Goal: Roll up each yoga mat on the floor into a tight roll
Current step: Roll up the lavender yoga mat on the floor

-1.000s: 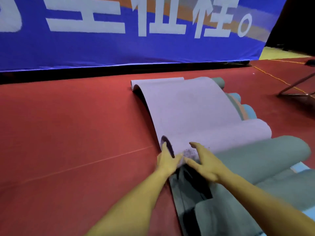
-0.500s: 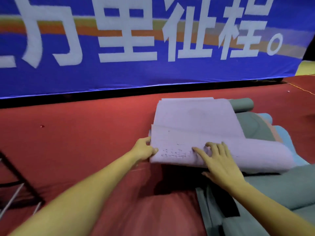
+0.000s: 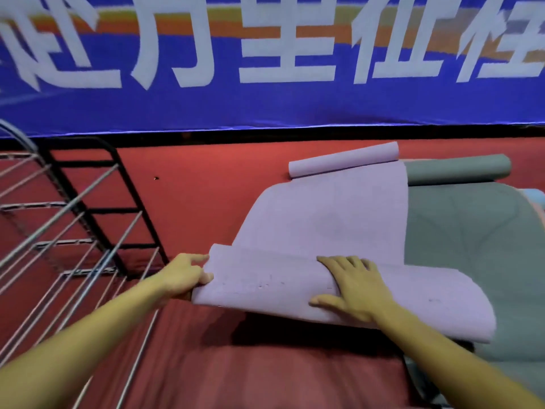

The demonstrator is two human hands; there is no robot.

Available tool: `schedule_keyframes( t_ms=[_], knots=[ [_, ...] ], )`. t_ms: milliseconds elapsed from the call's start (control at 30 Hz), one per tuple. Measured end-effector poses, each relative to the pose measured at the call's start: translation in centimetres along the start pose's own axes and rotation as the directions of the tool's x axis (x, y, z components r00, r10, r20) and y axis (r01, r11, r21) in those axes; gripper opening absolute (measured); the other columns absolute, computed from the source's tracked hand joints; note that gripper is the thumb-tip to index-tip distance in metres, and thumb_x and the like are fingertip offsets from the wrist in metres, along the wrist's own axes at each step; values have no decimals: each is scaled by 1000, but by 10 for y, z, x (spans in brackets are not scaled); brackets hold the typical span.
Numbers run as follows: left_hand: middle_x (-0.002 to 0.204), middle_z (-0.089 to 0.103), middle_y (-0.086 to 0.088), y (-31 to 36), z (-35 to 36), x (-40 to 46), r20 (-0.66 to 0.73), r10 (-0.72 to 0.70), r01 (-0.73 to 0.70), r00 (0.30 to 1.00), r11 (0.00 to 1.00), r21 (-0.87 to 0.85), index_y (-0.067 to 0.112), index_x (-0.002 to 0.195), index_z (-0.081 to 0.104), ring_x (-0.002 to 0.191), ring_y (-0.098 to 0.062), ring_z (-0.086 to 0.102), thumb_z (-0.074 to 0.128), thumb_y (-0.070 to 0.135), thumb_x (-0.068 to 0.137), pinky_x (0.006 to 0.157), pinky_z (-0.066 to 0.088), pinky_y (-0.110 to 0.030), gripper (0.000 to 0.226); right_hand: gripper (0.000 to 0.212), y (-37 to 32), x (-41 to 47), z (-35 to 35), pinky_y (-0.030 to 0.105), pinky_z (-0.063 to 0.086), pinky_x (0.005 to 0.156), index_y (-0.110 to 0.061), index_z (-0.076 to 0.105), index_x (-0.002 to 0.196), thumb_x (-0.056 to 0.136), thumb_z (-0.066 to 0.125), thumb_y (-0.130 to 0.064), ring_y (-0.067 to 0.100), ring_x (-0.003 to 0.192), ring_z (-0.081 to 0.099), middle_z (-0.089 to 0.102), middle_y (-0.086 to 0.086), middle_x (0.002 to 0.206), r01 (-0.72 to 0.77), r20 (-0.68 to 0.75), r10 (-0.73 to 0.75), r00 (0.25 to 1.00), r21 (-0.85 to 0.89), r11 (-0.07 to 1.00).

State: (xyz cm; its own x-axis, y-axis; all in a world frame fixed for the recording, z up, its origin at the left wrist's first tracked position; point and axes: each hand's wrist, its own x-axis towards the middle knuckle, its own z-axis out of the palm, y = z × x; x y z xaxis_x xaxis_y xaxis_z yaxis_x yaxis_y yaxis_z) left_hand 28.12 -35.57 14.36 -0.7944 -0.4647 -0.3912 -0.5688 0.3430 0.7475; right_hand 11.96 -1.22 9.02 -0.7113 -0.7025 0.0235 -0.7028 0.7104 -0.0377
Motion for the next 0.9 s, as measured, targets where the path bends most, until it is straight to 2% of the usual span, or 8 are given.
schedule_keyframes(
  t_ms=[67,167,300,433,533,633,800,900],
  knots=[
    [68,67,1,-38,0,-5,31,-68,66,997,996,54,24,110,66,57,-15,57,61,-6,93,53,48,-26,35,110,-27,-19,26,47,36,108,-39,29,158,72,15,-105,22,132,47,45,-14,153,34,102,-34,994,7,999],
    [79,74,-2,-89,11,6,61,-156,145,986,977,158,17,118,66,54,-15,63,69,10,83,49,50,-26,35,97,-48,-48,69,42,36,109,-40,26,159,82,18,-98,19,133,45,41,-17,154,35,229,-52,972,77,996],
    [134,66,-1,-152,56,40,166,-183,102,969,909,403,15,142,57,115,-18,65,68,64,64,97,51,-29,93,89,-40,-50,115,36,37,112,-38,43,151,89,4,-88,15,133,47,48,-15,150,-76,316,11,949,194,978],
    [98,70,-5,-190,90,79,43,-144,100,989,844,528,17,92,64,100,-29,66,41,107,54,77,47,-39,100,67,-8,-31,135,38,48,100,-26,56,138,97,32,-74,23,122,60,62,0,133,-394,259,333,907,238,888],
    [112,63,-8,-190,100,114,-119,-159,185,980,947,264,9,112,53,103,-30,62,59,99,46,81,46,-40,112,53,30,-18,134,42,49,92,-25,54,137,100,46,-63,30,123,55,61,3,132,-573,188,561,806,10,820],
    [141,58,-16,-176,104,145,-6,-360,359,933,931,-58,4,153,36,118,-34,64,90,79,47,92,52,-42,140,78,79,-23,148,49,43,103,-17,48,141,88,56,-74,41,130,46,49,15,144,-798,263,776,573,-34,601],
    [115,75,-13,-186,109,153,168,-453,479,875,861,-170,8,135,61,93,-33,77,94,78,39,82,61,-46,123,102,118,-41,168,55,40,109,0,24,155,90,60,-70,53,136,45,24,35,158,-946,369,872,322,87,313],
    [109,76,-17,-189,110,141,176,-446,473,878,863,-174,-5,126,61,94,-36,76,96,66,52,82,61,-47,108,92,146,-56,174,50,44,105,-4,36,149,88,59,-69,46,133,52,42,27,153,-961,382,881,278,113,254]
  ],
)
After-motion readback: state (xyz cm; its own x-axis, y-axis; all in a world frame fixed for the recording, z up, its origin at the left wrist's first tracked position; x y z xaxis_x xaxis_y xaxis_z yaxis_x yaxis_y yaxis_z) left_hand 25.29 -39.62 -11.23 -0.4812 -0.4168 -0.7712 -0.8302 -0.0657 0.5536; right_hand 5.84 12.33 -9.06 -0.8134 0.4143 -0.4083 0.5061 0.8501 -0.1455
